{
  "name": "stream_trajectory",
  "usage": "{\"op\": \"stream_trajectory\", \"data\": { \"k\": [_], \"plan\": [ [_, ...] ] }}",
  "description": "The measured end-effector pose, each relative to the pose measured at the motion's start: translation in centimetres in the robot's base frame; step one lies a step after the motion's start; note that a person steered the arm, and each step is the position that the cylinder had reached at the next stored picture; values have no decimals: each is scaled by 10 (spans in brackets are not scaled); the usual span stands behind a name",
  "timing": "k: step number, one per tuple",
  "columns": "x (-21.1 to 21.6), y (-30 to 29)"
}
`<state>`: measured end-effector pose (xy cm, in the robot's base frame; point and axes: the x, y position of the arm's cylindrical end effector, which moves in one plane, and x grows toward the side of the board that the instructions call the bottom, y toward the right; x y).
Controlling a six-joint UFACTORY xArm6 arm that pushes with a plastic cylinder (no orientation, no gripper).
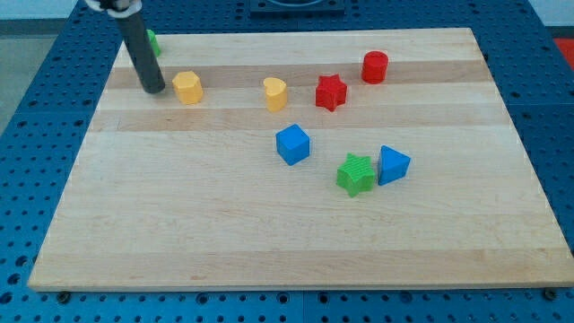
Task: Move the yellow hexagon diagonal to the bottom right of the green circle
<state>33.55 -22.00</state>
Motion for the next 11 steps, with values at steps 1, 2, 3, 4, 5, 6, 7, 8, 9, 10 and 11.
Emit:
{"op": "stream_trajectory", "data": {
  "k": [1,2,3,4,5,6,7,8,9,10,11],
  "plan": [
    [31,19],
    [36,63],
    [33,78],
    [21,75],
    [6,67],
    [-8,44],
    [-16,27],
    [-27,25],
    [-39,25],
    [-46,25],
    [-49,18]
  ]
}}
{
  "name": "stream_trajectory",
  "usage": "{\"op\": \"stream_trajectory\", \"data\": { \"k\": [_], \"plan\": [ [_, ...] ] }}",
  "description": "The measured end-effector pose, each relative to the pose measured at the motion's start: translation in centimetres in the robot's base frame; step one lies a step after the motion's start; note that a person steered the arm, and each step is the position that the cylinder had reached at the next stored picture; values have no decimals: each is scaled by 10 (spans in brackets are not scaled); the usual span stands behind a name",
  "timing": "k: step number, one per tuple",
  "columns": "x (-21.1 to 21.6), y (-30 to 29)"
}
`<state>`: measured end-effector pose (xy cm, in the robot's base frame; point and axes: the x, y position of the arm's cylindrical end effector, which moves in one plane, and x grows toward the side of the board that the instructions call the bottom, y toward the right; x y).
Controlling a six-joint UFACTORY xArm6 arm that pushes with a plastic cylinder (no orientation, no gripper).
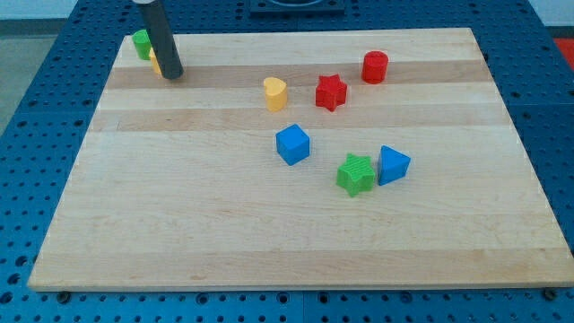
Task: Move the yellow hexagon diagonal to the bottom right of the green circle
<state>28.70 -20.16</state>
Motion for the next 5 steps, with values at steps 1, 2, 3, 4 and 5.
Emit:
{"op": "stream_trajectory", "data": {
  "k": [1,2,3,4,5],
  "plan": [
    [-1,-6],
    [-3,-13],
    [-5,-14],
    [1,-6],
    [25,30]
  ]
}}
